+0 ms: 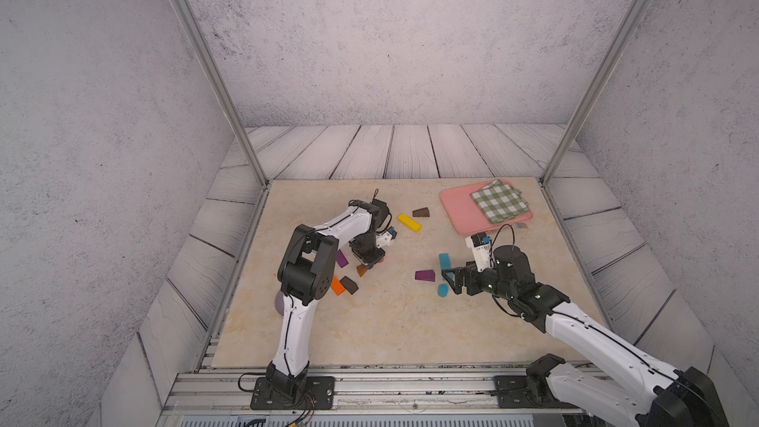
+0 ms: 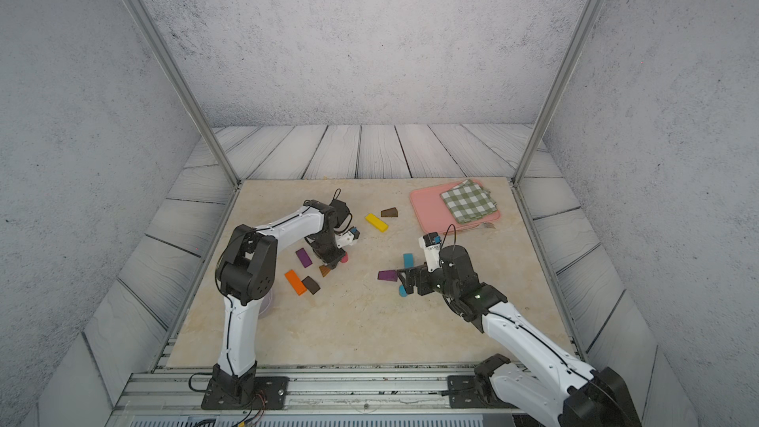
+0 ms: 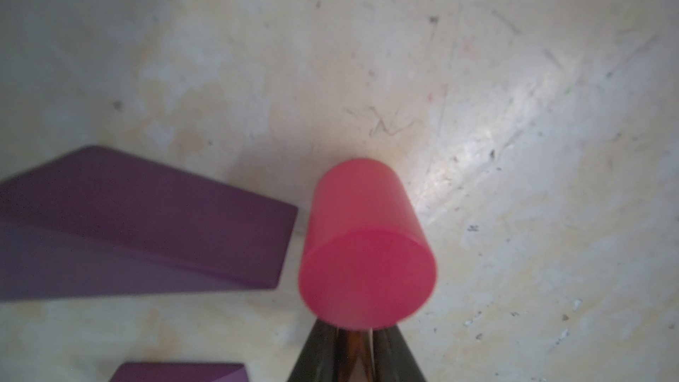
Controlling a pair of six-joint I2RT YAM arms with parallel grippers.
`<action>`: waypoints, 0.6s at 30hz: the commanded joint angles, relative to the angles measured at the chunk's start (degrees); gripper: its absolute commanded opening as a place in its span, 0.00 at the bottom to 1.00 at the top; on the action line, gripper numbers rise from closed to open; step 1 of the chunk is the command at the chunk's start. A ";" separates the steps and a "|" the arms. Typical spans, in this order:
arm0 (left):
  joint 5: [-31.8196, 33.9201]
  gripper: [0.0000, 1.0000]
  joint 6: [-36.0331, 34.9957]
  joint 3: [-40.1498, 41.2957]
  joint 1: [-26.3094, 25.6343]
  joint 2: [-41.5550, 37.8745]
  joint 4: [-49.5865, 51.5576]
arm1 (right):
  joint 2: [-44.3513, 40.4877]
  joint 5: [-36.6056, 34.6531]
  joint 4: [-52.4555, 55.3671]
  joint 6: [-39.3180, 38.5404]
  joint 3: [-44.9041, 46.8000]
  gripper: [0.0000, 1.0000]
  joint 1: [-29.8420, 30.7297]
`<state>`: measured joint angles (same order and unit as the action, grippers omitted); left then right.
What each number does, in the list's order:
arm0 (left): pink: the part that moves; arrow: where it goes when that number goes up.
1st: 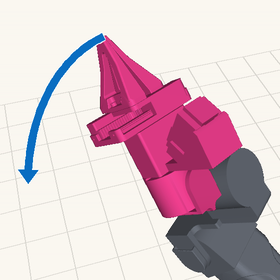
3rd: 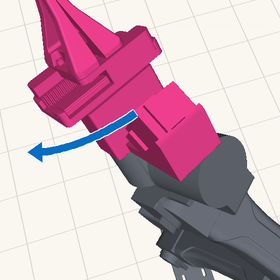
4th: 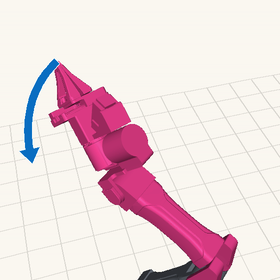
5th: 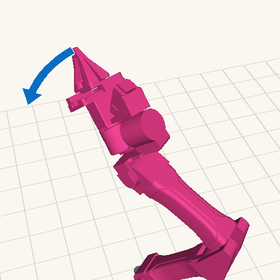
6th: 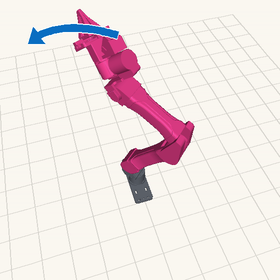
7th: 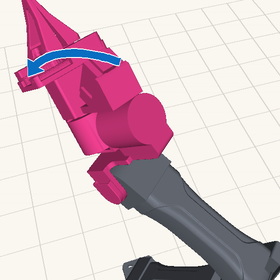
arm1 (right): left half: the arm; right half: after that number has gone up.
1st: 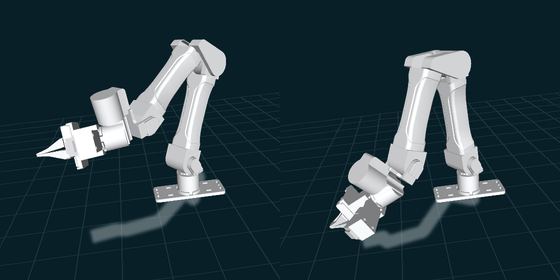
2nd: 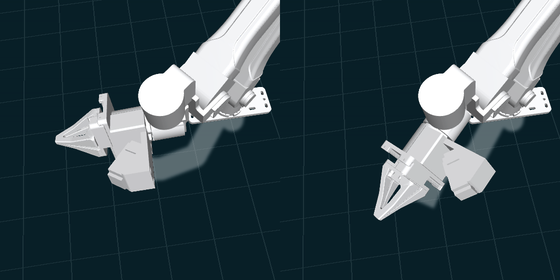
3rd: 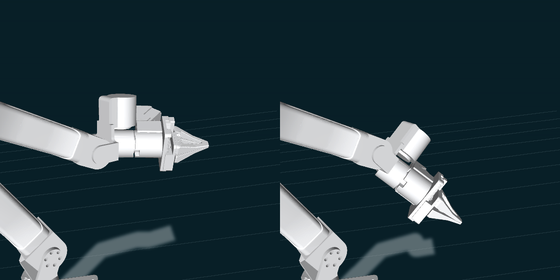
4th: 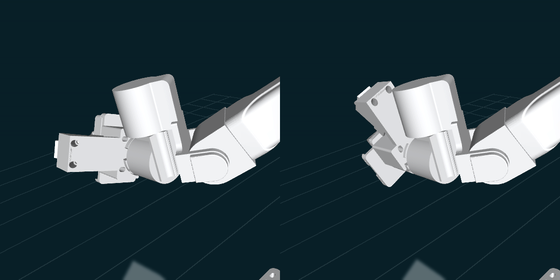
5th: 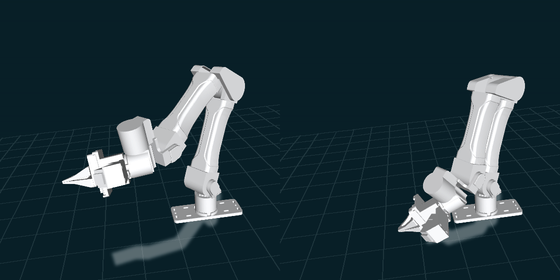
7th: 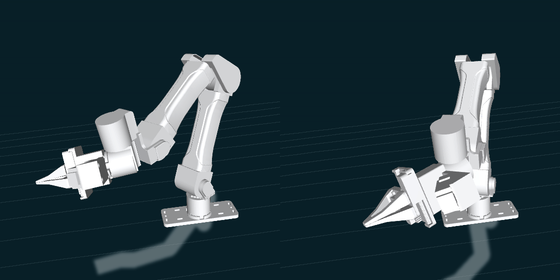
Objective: Assemble a small pinwheel with building blocks
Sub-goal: Assemble the building block at the center of the board.
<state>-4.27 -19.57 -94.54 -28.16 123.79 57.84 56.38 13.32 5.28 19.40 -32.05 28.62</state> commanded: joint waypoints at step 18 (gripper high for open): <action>-1.52 0.61 1.29 -1.02 -0.40 -2.81 2.43 | -1.67 0.38 -0.97 -0.57 1.38 0.99 -0.24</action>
<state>-5.04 -18.48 -94.56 -28.32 123.57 58.57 56.25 13.34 4.86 19.40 -31.40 28.62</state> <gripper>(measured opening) 0.546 0.991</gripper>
